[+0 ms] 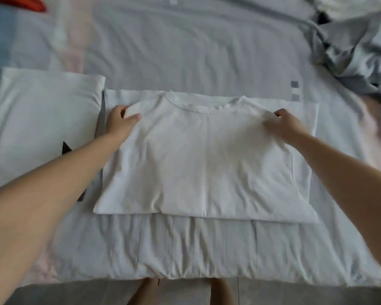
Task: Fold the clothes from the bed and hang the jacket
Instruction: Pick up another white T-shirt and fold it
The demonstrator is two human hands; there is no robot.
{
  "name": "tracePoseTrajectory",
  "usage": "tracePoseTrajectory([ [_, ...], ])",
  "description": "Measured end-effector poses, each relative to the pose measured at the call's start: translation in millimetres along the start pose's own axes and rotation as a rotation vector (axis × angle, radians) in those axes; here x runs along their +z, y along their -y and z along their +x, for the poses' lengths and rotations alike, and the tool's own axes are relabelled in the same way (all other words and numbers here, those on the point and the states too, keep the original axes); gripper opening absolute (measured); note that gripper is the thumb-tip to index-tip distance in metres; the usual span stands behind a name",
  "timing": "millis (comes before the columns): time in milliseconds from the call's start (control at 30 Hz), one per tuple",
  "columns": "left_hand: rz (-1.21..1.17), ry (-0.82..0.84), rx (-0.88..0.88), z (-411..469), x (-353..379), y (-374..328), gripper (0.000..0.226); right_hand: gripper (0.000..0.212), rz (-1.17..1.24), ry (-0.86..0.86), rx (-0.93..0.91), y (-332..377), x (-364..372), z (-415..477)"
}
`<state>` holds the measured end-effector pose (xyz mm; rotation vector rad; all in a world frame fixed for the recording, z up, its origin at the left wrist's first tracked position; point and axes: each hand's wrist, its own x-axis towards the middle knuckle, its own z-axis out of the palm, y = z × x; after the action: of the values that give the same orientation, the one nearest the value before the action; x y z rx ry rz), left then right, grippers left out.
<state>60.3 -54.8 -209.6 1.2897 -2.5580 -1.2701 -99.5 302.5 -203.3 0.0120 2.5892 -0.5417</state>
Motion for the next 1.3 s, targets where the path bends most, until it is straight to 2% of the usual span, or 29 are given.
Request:
tracePoseTrajectory([
  [67, 0.048, -0.088, 0.000, 0.4, 8.2, 5.1, 0.035, 0.025, 0.034, -0.125, 0.029, -1.8, 17.1, 4.2],
  [167, -0.033, -0.124, 0.015, 15.6, 10.4, 11.7, 0.028, 0.025, 0.191, -0.252, 0.083, -12.3, 21.9, 11.8],
  [333, -0.133, -0.107, 0.055, 34.4, 8.8, 18.3, 0.023, 0.016, 0.369, -0.266, 0.171, -21.4, 10.9, 21.8],
  [500, -0.166, -0.148, 0.066, 38.6, 18.5, 18.7, 0.023, 0.014, 0.437, -0.312, 0.205, -21.2, 14.2, 20.4],
  [634, -0.172, -0.200, 0.023, 26.3, 20.3, 25.4, 0.033, 0.025, 0.548, -0.416, 0.271, -22.9, 22.2, 1.5],
  [734, -0.164, -0.228, -0.060, -7.1, 19.6, 40.8, 0.035, 0.034, 0.533, -0.479, 0.304, -34.4, 34.3, -28.5],
  [834, -0.052, -0.195, -0.154, -62.8, 10.8, 58.4, 0.035, 0.033, 0.479, -0.424, 0.339, -54.5, 43.2, -74.9],
  [900, 0.102, -0.180, -0.204, -100.3, 2.8, 75.8, 0.040, 0.028, 0.360, -0.349, 0.385, -73.8, 48.3, -112.4],
  [1034, 0.380, -0.167, -0.192, -152.1, -13.7, 107.3, 0.043, 0.033, 0.286, -0.285, 0.383, -107.5, 55.3, -175.6],
  [1100, 0.388, -0.163, -0.197, -164.1, -18.0, 114.0, 0.042, 0.031, 0.300, -0.260, 0.383, -109.0, 58.7, -190.1],
  [1167, 0.317, -0.153, -0.216, -167.1, -20.1, 113.3, 0.040, 0.030, 0.260, -0.201, 0.472, -100.7, 63.8, -190.4],
  [1300, 0.165, -0.120, -0.130, -158.3, -31.0, 114.3, 0.032, 0.028, 0.238, -0.128, 0.504, -98.4, 63.3, -173.7],
])
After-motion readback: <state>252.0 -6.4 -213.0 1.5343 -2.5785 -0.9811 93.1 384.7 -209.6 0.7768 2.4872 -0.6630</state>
